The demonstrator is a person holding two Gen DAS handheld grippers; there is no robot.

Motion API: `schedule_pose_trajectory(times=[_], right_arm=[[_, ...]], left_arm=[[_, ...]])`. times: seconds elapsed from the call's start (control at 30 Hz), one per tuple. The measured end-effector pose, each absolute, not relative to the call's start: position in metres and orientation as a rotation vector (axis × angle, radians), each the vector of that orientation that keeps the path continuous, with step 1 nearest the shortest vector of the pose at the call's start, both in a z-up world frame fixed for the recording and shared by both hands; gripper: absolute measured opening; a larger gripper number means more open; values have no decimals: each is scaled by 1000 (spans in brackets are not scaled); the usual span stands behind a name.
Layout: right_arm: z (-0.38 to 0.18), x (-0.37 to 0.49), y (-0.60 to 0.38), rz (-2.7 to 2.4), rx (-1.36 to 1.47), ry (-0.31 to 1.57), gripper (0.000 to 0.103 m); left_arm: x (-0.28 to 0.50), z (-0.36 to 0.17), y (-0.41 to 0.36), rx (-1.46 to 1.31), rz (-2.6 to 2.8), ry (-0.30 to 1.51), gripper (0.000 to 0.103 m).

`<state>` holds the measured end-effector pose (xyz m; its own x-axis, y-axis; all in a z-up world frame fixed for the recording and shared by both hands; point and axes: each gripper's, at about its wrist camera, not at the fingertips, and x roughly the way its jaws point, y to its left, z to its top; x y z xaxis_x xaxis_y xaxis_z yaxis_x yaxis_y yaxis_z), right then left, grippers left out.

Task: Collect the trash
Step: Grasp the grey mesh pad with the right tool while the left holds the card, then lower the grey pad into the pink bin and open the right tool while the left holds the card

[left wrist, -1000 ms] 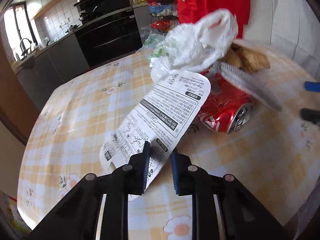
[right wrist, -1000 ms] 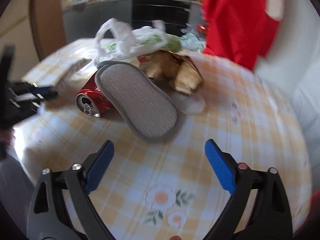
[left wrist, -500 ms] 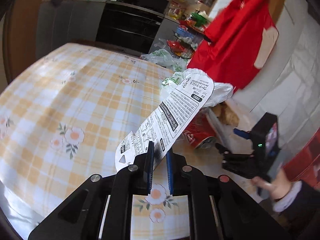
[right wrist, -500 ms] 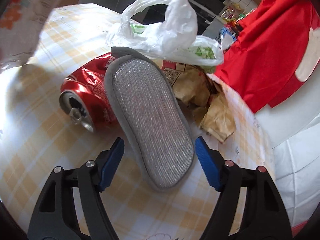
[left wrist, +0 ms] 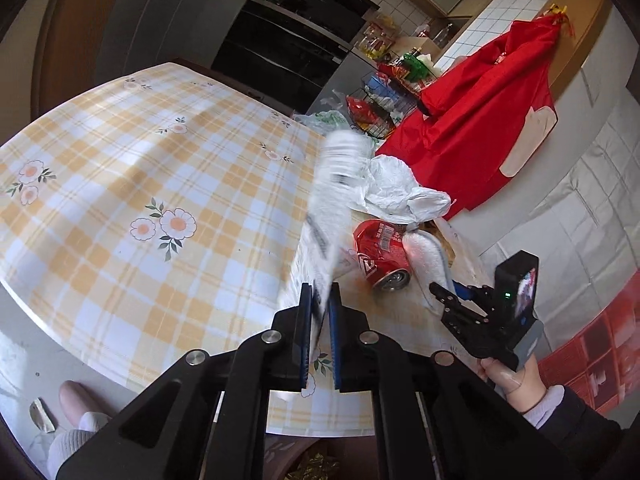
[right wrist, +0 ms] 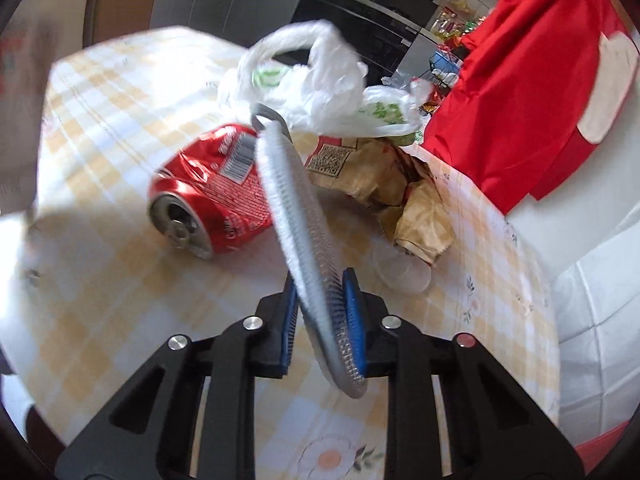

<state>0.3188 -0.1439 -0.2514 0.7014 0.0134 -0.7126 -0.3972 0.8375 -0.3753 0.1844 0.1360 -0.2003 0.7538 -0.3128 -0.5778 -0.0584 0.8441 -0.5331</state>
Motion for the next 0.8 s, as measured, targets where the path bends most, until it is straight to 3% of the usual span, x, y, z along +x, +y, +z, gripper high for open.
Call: schedule_pose_trajectory(times=[0.3, 0.8], right_arm=[[-216, 284, -173, 286, -277, 773, 21], [-165, 205, -195, 325, -113, 673, 21]], left_arm=[[174, -187, 123, -534, -182, 696, 7], [142, -143, 93, -475, -254, 629, 7]])
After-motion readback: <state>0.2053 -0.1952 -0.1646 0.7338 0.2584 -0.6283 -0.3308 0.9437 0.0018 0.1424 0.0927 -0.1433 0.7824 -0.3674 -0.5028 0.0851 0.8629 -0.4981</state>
